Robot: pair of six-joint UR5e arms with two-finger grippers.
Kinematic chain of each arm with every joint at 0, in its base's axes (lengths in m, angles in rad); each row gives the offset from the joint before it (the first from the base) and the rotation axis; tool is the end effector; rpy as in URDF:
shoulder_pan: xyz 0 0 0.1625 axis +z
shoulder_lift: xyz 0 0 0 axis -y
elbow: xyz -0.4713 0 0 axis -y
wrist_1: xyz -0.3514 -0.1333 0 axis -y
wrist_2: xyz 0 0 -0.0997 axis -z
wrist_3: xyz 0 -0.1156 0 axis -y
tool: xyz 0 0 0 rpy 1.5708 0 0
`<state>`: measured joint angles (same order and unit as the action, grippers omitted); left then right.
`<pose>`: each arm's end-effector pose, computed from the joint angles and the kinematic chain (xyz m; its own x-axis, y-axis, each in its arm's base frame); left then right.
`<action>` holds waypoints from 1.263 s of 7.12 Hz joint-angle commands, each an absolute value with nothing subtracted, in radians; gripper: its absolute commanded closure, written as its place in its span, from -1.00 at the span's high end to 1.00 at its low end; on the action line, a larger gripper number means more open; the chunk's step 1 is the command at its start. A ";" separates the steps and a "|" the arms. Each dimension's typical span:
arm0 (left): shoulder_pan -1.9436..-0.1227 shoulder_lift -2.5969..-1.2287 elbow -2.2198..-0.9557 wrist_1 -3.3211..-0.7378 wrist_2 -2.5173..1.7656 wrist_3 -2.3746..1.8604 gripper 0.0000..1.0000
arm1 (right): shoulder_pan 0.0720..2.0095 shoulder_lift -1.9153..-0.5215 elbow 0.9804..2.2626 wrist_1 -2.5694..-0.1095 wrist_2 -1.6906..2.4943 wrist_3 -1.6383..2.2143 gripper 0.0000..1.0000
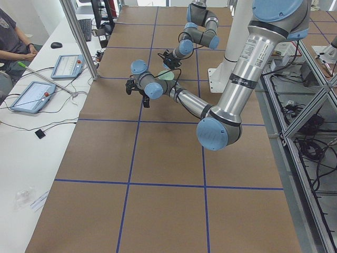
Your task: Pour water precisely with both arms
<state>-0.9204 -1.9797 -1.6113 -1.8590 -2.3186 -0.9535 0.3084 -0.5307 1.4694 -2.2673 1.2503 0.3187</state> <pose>0.3408 -0.5382 0.4380 0.5429 -0.0126 -0.8397 -0.0094 0.9997 -0.0211 -0.6509 -0.3855 0.2001 0.6318 -0.7447 -0.2153 0.7656 0.5560 0.3236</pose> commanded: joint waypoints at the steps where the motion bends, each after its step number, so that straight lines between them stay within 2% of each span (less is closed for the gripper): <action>1: -0.920 -1.979 -1.609 -1.859 -2.319 -0.953 1.00 | 0.308 -0.511 1.459 -2.318 1.249 0.304 -0.34; 6: -0.920 -1.979 -1.614 -1.859 -2.319 -0.954 1.00 | 0.308 -0.485 1.442 -2.300 1.249 0.357 -0.32; 7: -0.920 -1.980 -1.615 -1.859 -2.319 -0.954 1.00 | 0.310 -0.500 1.468 -2.240 1.253 0.433 -0.32; 9: -0.920 -1.980 -1.623 -1.856 -2.319 -0.956 1.00 | 0.325 -0.640 1.662 -2.151 1.256 0.479 -0.32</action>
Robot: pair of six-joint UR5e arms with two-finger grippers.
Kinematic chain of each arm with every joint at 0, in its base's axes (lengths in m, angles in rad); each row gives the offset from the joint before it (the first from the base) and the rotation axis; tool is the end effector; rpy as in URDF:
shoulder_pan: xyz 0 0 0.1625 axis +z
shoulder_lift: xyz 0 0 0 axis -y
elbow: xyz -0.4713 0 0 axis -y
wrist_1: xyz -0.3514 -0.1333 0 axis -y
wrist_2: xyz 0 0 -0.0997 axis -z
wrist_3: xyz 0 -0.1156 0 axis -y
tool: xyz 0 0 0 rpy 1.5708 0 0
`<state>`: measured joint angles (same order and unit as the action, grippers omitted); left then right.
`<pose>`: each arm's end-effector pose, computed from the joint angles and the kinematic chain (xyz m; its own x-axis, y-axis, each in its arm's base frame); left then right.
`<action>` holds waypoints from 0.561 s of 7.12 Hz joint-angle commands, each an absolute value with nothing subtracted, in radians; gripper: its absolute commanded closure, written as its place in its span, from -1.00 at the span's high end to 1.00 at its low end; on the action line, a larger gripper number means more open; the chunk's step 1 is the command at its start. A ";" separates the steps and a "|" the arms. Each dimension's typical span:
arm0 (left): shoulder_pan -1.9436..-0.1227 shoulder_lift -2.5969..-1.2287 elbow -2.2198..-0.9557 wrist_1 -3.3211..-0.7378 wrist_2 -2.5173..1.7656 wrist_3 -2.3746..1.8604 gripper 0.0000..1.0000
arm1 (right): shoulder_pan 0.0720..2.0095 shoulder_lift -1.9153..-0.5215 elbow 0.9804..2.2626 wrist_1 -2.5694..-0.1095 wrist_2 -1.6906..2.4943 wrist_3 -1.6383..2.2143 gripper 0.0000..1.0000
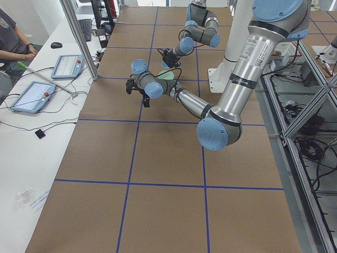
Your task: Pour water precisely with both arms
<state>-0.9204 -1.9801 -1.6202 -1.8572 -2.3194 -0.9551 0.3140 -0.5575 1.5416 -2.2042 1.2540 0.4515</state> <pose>0.3400 -0.5371 0.4339 0.5387 -0.0092 -0.8425 -0.0092 0.9998 -0.0168 -0.6381 -0.3852 0.1881 0.7454 -0.6569 -0.1133 0.6312 0.6409 0.4368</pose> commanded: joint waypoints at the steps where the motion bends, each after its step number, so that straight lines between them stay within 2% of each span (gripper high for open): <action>1: -0.920 -1.980 -1.626 -1.856 -2.318 -0.959 1.00 | 0.340 -0.703 1.789 -2.148 1.258 0.527 -0.32; 2: -0.919 -1.980 -1.626 -1.855 -2.319 -0.960 1.00 | 0.356 -0.786 1.907 -2.084 1.262 0.637 -0.32; 3: -0.920 -1.980 -1.626 -1.855 -2.318 -0.960 1.00 | 0.359 -0.934 1.981 -1.899 1.269 0.729 -0.31; 4: -0.920 -1.980 -1.626 -1.855 -2.318 -0.960 1.00 | 0.367 -1.050 2.008 -1.721 1.269 0.783 -0.31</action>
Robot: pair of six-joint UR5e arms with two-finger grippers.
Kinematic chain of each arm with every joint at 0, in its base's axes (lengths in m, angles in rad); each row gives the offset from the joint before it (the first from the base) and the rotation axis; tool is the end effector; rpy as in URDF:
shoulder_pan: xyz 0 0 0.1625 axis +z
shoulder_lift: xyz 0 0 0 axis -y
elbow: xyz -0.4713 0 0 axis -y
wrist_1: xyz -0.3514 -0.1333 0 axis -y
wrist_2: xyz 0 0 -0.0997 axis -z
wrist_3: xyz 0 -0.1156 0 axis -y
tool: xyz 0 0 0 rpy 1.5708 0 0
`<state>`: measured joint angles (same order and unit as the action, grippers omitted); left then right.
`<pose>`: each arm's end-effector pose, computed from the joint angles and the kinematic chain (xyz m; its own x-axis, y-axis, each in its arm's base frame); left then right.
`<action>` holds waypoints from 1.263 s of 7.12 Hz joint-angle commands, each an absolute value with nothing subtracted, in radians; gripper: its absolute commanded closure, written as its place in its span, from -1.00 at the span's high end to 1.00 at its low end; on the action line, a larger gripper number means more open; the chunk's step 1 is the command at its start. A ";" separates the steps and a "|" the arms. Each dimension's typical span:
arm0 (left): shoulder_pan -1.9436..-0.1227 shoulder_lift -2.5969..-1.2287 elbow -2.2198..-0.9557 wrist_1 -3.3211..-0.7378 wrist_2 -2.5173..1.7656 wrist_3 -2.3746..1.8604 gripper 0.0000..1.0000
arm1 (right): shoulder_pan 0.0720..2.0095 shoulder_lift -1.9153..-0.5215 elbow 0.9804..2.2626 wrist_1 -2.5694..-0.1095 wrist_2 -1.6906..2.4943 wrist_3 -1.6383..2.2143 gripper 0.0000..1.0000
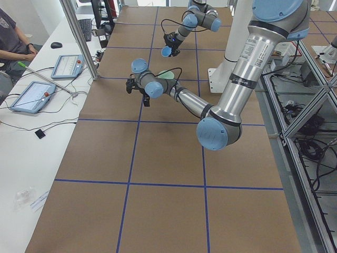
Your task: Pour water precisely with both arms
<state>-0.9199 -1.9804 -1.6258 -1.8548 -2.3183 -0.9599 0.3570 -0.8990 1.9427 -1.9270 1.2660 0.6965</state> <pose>0.3398 -0.5364 0.4316 0.5375 -0.0114 -0.8432 -0.0063 0.9998 -0.0176 -0.5195 -0.3731 0.2496 0.8571 -0.4613 0.2292 0.2271 0.7379 0.6356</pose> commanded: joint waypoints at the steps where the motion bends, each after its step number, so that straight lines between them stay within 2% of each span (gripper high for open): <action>1: -0.920 -1.980 -1.626 -1.855 -2.318 -0.962 1.00 | 0.386 -1.154 2.063 -1.615 1.288 0.793 -0.31; 3: -0.920 -1.980 -1.638 -1.855 -2.318 -0.968 1.00 | 0.423 -1.340 2.128 -1.437 1.295 0.813 -0.26; 5: -0.920 -1.979 -1.646 -1.850 -2.316 -0.968 1.00 | 0.509 -1.618 2.094 -0.989 1.357 0.844 -0.26; 7: -0.920 -1.980 -1.649 -1.850 -2.315 -0.969 1.00 | 0.607 -1.782 1.947 -0.562 1.425 0.844 -0.25; 9: -0.920 -1.979 -1.655 -1.848 -2.315 -0.969 1.00 | 0.647 -1.853 1.798 -0.247 1.453 0.850 -0.21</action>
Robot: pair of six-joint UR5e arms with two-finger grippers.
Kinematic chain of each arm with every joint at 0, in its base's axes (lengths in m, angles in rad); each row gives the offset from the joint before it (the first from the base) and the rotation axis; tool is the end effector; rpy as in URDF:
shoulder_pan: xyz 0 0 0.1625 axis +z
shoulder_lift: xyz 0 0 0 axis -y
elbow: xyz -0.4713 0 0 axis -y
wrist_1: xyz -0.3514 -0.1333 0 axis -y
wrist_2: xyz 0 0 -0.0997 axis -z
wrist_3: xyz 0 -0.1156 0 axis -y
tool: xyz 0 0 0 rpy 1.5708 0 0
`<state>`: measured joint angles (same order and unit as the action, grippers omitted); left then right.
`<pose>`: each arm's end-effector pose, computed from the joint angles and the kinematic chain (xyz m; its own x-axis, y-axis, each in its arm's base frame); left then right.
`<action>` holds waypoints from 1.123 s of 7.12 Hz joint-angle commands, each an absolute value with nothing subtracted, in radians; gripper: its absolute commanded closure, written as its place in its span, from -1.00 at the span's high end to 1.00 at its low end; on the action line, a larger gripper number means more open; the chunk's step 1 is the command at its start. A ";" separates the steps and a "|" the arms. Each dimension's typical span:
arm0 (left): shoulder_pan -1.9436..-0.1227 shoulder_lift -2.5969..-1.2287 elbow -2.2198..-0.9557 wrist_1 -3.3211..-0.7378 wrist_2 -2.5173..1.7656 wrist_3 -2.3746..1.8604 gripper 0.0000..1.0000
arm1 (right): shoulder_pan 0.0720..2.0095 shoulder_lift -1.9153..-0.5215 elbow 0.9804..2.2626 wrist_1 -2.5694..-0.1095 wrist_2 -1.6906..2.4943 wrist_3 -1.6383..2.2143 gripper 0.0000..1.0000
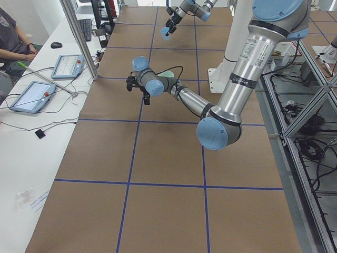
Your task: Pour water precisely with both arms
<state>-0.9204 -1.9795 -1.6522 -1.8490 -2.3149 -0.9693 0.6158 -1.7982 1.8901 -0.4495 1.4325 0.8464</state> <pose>0.3366 -0.5332 0.4214 0.5290 -0.0078 -0.8486 0.0014 1.0000 -0.0083 -0.2287 -0.3447 0.5361 0.6630 -0.3349 0.6695 -0.3180 0.6836 0.6569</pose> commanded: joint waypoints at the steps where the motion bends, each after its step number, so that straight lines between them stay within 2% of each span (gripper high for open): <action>1: -0.920 -1.979 -1.655 -1.848 -2.315 -0.969 1.00 | 0.663 -1.877 1.676 -0.056 1.451 0.850 -0.21; 2: -0.920 -1.979 -1.657 -1.848 -2.315 -0.969 1.00 | 0.676 -1.867 1.554 0.075 1.451 0.841 -0.21; 5: -0.920 -1.979 -1.663 -1.847 -2.315 -0.969 1.00 | 0.681 -1.864 1.488 0.130 1.447 0.841 -0.10; 6: -0.920 -1.979 -1.663 -1.847 -2.315 -0.971 1.00 | 0.680 -1.849 1.474 0.127 1.444 0.844 0.18; 8: -0.920 -1.979 -1.666 -1.847 -2.315 -0.971 1.00 | 0.680 -1.838 1.447 0.129 1.445 0.845 0.29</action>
<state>-0.9204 -1.9788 -1.6642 -1.8470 -2.3148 -0.9708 0.6799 -1.8433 1.4591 0.1280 1.4448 0.8436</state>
